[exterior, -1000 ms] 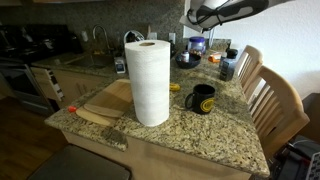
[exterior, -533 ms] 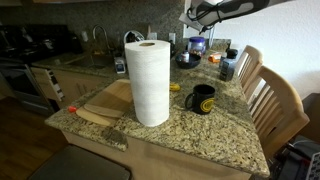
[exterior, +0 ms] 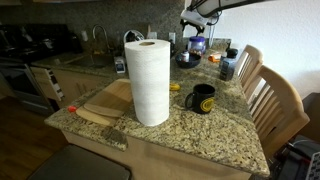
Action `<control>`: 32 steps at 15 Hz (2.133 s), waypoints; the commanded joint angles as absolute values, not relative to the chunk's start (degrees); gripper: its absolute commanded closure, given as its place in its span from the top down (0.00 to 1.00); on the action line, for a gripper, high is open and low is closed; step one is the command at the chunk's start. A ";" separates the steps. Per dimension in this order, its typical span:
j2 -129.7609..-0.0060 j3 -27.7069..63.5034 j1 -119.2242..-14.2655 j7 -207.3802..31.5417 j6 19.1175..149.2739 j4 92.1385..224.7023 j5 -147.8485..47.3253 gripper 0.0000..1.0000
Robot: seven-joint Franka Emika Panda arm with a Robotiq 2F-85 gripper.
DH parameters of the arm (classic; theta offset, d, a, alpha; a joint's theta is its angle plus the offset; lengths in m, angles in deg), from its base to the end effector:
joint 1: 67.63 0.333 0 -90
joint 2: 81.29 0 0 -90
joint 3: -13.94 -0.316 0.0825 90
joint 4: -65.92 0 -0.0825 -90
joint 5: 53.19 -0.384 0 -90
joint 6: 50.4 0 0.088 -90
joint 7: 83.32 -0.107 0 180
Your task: Take the orange bottle out of the bowl and put it on the counter
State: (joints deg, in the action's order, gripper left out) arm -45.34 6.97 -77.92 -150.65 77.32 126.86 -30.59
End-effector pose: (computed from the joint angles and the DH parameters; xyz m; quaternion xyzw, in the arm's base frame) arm 0.7688 -0.0886 0.5332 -0.8073 0.5063 -0.3029 0.0117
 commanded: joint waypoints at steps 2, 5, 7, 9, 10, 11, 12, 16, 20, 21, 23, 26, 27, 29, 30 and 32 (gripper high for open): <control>-45.15 7.80 -77.49 -151.56 79.94 126.88 -29.10 1.00; -37.05 14.24 -75.71 -139.50 72.84 114.85 -36.70 1.00; -32.63 15.83 -76.48 -132.28 66.79 110.81 -42.48 1.00; -36.72 15.56 -76.67 -135.00 68.57 116.75 -40.55 1.00; -34.47 16.54 -76.55 -133.55 66.61 114.77 -41.25 1.00; -32.71 16.97 -76.57 -132.99 66.04 113.16 -41.37 1.00; -31.61 17.17 -76.54 -132.81 65.91 112.10 -41.37 1.00; -29.77 19.03 -75.60 -139.45 75.62 111.42 -39.26 1.00; -28.63 18.83 -76.18 -143.56 86.09 112.18 -38.67 1.00; -28.85 16.99 -77.00 -141.59 86.56 112.85 -40.25 1.00; -29.47 12.66 -78.84 -135.96 86.05 113.83 -43.79 1.00; -28.27 13.18 -78.07 -136.77 84.94 111.95 -43.66 1.00; -28.27 12.47 -78.38 -136.10 84.94 111.95 -43.96 1.00; -28.64 9.82 -79.60 -132.74 82.92 112.22 -45.91 1.00; -28.98 8.53 -80.15 -131.10 81.59 112.34 -46.85 1.00; -29.39 6.83 -80.77 -128.11 77.65 112.23 -48.22 1.00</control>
State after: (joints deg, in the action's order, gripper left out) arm -28.29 10.09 -78.98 -133.22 82.56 111.89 -45.60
